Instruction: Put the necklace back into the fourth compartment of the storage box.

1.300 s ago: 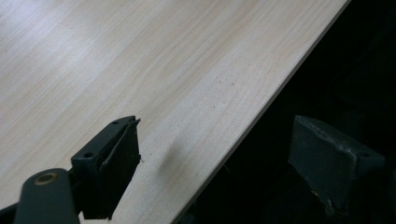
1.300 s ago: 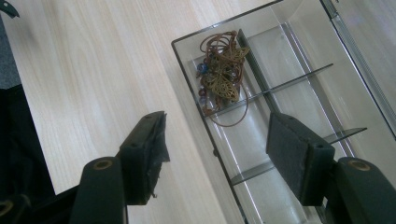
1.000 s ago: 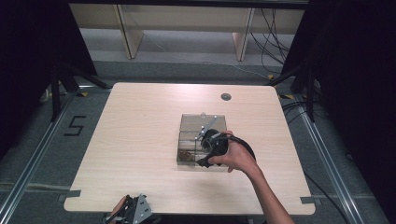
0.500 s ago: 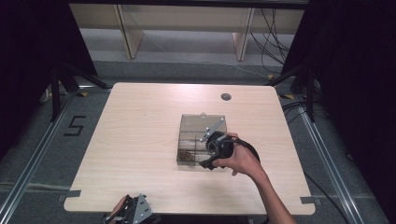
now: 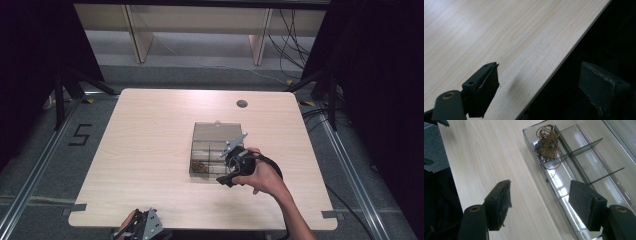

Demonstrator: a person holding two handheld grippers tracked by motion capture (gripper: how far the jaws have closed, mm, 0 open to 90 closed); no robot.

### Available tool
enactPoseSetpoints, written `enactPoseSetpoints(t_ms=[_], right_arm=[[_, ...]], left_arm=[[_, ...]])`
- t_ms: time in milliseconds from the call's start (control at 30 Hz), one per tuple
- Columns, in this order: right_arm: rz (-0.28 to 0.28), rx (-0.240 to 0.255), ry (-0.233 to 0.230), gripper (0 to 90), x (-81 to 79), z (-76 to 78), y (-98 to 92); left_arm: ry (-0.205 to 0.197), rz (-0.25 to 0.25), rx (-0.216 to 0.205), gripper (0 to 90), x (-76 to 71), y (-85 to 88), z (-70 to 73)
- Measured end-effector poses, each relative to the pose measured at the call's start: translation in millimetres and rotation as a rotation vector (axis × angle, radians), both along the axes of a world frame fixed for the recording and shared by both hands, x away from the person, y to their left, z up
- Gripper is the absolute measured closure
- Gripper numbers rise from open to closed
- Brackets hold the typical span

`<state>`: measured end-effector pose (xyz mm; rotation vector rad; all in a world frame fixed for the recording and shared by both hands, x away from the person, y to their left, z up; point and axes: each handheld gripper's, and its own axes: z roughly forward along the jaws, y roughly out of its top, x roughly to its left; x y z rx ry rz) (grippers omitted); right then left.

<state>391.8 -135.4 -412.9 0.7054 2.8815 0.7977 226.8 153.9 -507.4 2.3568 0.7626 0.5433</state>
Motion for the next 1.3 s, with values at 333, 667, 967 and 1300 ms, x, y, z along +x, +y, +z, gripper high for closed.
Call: enactPoseSetpoints(t_ms=[333, 667, 967, 1300], right_arm=[[-0.020, 0.017, -0.007, 34.3, -7.3, -1.7, -6.7], [-0.035, 0.052, 0.000, 33.6, -17.0, -5.8, -11.5], [-0.009, 0.073, -0.019, 33.1, -20.4, -8.8, -16.2], [-0.007, 0.091, -0.019, 31.5, -28.2, -14.5, -15.8]], left_arm=[[-0.002, 0.001, 0.002, 15.8, 0.1, 0.1, 0.1], [0.000, 0.001, 0.001, 15.8, 0.0, -0.1, -0.1], [-0.004, -0.003, -0.005, 15.8, -0.2, 0.7, 1.4], [-0.005, -0.006, -0.005, 15.8, -0.2, 1.0, 2.0]])
